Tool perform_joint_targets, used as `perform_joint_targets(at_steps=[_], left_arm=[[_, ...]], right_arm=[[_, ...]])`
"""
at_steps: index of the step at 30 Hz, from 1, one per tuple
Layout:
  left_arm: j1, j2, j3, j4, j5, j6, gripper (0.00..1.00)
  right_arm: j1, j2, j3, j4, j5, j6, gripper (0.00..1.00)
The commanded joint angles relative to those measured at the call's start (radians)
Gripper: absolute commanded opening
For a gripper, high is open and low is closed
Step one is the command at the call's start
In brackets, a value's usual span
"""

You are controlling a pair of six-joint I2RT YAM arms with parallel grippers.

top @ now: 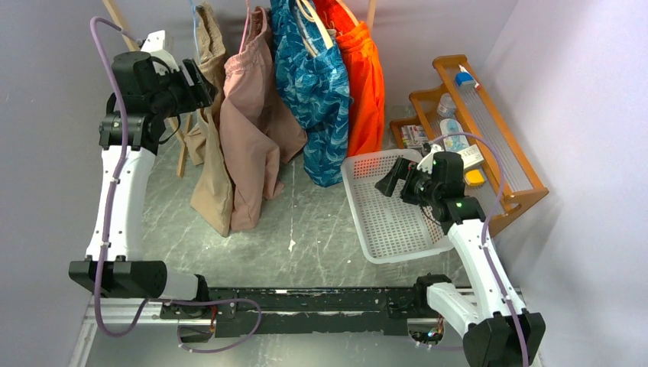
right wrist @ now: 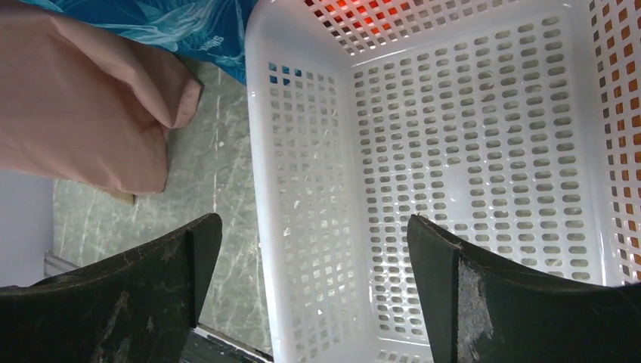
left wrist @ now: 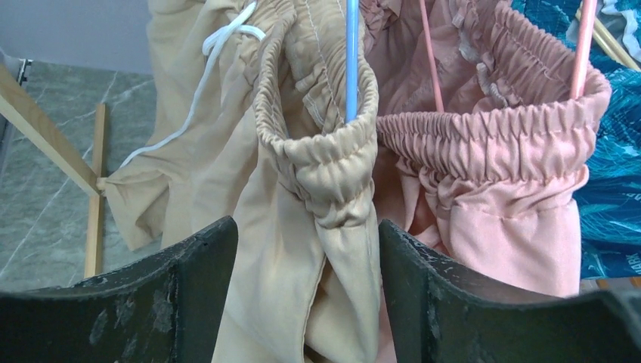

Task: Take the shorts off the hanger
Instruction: Pick up the hanger from the clothes rod.

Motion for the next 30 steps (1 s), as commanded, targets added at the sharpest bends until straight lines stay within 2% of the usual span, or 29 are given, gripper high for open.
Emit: perform_joint_targets(at_steps=[1,7,9,12,15,18,30], left_arm=[[0.009,0.034,0.018,0.067,0.0,0.028,0.72],[0.009,0.07,0.02,0.122,0.006,0.048,0.68],[0.009,0.077,0.018,0.127,-0.007,0.056,0.55],[0.009,0.085,0.022,0.125,-0.008,0.068,0.43],[0.009,0.07,-0.001,0.158,0.002,0.075,0.21],[0.009,0.041,-0.041,0.22,-0.017,0.077,0.08],[0.007,-0.078,-0.22,0.587,-0.153,0.142,0.07]], right_arm=[[0.001,0.02,0.031,-0.019,0.013,-0.031,0.96],[0.001,0.026,0.019,0.003,-0.003,-0.033,0.96],[0.002,0.032,0.02,0.001,0.001,-0.036,0.96],[0.002,0.041,0.024,-0.008,0.007,-0.045,0.97],[0.002,0.045,0.027,-0.01,0.008,-0.047,0.97],[0.002,0.042,0.022,-0.001,0.002,-0.045,0.97],[0.001,0.047,0.009,0.005,-0.006,-0.042,0.97]])
